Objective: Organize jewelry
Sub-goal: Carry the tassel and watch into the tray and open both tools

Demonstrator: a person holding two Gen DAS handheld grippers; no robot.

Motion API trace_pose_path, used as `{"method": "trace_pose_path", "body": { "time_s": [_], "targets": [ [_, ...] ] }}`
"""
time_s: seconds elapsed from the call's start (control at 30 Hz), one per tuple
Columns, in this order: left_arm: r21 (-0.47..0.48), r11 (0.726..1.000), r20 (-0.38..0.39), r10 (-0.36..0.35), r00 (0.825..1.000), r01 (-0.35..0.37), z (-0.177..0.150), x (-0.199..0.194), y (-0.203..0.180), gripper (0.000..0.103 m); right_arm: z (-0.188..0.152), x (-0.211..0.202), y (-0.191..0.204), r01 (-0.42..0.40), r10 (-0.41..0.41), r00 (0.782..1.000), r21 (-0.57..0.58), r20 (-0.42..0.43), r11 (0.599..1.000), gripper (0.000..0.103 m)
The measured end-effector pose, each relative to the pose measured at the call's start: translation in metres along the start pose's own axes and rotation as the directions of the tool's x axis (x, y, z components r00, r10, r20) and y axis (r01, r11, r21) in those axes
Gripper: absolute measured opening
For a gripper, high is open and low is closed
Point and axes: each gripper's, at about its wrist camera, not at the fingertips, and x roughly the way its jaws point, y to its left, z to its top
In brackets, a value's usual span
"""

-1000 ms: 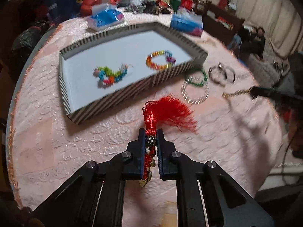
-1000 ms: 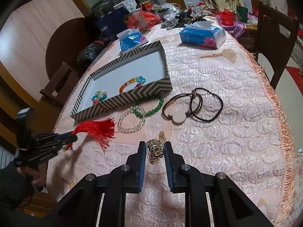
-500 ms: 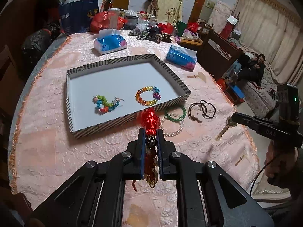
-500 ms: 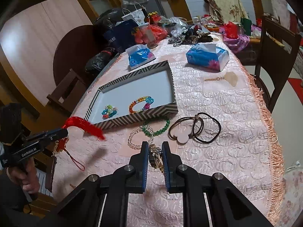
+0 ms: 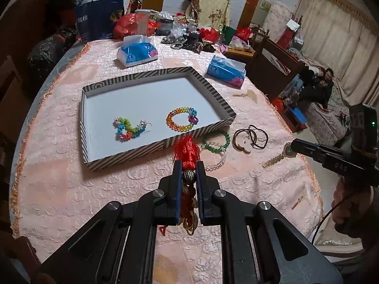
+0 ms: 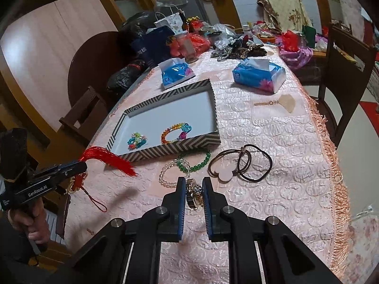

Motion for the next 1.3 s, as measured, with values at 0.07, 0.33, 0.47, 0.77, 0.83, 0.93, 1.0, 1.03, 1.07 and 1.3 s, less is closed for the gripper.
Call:
{"method": "trace_pose_path", "body": {
  "time_s": [0.07, 0.33, 0.47, 0.77, 0.83, 0.93, 1.0, 1.03, 1.07, 1.3],
  "targets": [
    [-0.004, 1.0, 0.001, 0.007, 1.0, -0.007, 0.002, 0.0, -0.001, 0.009, 0.002, 0.0, 0.002, 0.0, 0.0, 1.0, -0.008, 0.001, 1.0, 0.013],
    [-0.001, 1.0, 0.013, 0.013, 1.0, -0.013, 0.013, 0.0, -0.002, 0.009, 0.017, 0.004, 0.012, 0.013, -0.013, 1.0, -0.052, -0.006, 0.999, 0.013],
    [-0.004, 1.0, 0.022, 0.019, 1.0, -0.019, 0.021, 0.001, 0.002, 0.009, 0.027, 0.007, 0.015, 0.018, -0.019, 1.0, -0.071, -0.007, 0.997, 0.013],
    [-0.017, 0.999, 0.045, 0.035, 0.998, -0.034, 0.042, 0.004, 0.016, 0.009, 0.056, 0.017, 0.024, 0.013, -0.014, 1.0, -0.111, 0.0, 0.994, 0.013],
    [-0.024, 0.999, 0.056, 0.043, 0.998, -0.041, 0.049, 0.005, 0.022, 0.009, 0.064, 0.02, 0.027, 0.014, -0.013, 1.0, -0.119, 0.005, 0.993, 0.013],
    [-0.041, 0.998, 0.071, 0.056, 0.996, -0.053, 0.06, 0.008, 0.033, 0.009, 0.077, 0.027, 0.031, 0.01, -0.009, 1.0, -0.132, 0.011, 0.991, 0.013],
    [-0.057, 0.997, 0.081, 0.062, 0.995, -0.058, 0.07, 0.012, 0.043, 0.009, 0.087, 0.032, 0.033, 0.006, -0.004, 1.0, -0.138, 0.014, 0.99, 0.013],
    [-0.068, 0.996, 0.084, 0.062, 0.994, -0.056, 0.074, 0.015, 0.048, 0.009, 0.092, 0.036, 0.035, 0.003, -0.001, 1.0, -0.141, 0.017, 0.99, 0.013],
    [-0.086, 0.995, 0.083, 0.062, 0.995, -0.055, 0.08, 0.02, 0.055, 0.009, 0.098, 0.04, 0.036, -0.001, 0.004, 1.0, -0.142, 0.018, 0.99, 0.013],
    [-0.141, 0.988, 0.049, 0.067, 0.997, -0.059, 0.099, 0.066, 0.076, 0.009, 0.126, 0.081, 0.049, -0.04, 0.039, 0.999, -0.155, -0.006, 0.987, 0.013]
  ]
}}
